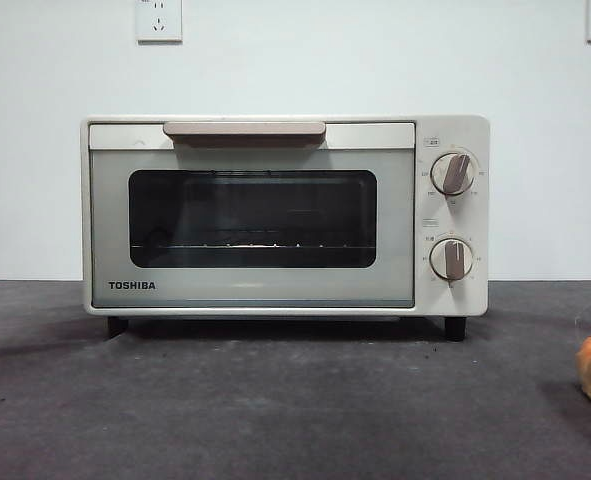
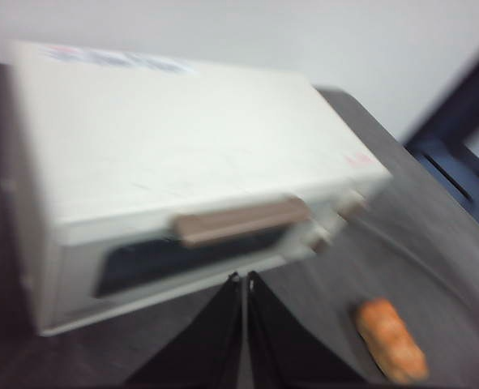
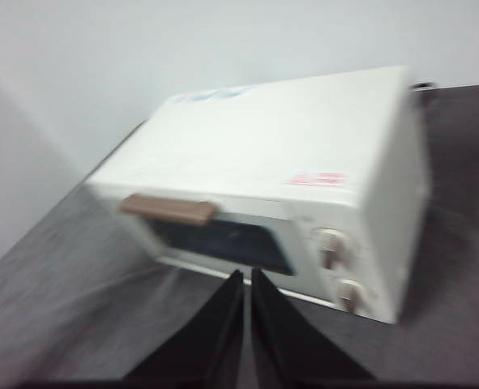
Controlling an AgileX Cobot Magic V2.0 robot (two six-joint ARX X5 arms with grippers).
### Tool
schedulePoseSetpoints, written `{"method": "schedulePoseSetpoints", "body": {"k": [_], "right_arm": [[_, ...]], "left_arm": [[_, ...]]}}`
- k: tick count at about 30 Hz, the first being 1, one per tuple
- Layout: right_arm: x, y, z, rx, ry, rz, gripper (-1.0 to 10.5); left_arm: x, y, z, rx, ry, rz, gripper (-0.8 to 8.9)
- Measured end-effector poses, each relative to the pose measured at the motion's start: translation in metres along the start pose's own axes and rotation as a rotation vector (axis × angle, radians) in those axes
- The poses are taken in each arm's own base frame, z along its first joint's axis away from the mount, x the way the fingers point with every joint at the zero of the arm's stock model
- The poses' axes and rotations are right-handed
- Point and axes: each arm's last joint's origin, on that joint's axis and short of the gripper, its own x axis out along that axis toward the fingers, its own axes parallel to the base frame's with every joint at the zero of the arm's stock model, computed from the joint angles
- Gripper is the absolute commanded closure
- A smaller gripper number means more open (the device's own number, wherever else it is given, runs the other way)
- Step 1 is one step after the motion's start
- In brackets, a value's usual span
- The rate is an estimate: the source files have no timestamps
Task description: The left arm flap open the oven, the right arm pick bread and place it into oven, the left arm flap close the oven
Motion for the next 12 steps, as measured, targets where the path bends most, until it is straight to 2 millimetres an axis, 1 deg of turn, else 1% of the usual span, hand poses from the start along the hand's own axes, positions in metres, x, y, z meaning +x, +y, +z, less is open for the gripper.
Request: {"method": "schedulePoseSetpoints", "body": {"k": [5, 8, 12], "right_arm": [[0.003, 0.009, 0.008, -0.097, 0.042, 0.065, 9.3], [0.004, 0.011, 0.008, -0.140, 0.054, 0.106, 9.3], [0.004, 0.012, 0.007, -0.157, 0.063, 0.114, 9.3]], "left_arm": [[0.005, -0.004, -0.003, 0.069, 0.096, -0.108, 7.95], [0.006, -0.007, -0.002, 0.117, 0.091, -0.135, 7.92], [0.006, -0.007, -0.002, 0.142, 0.084, -0.138, 7.80]]}}
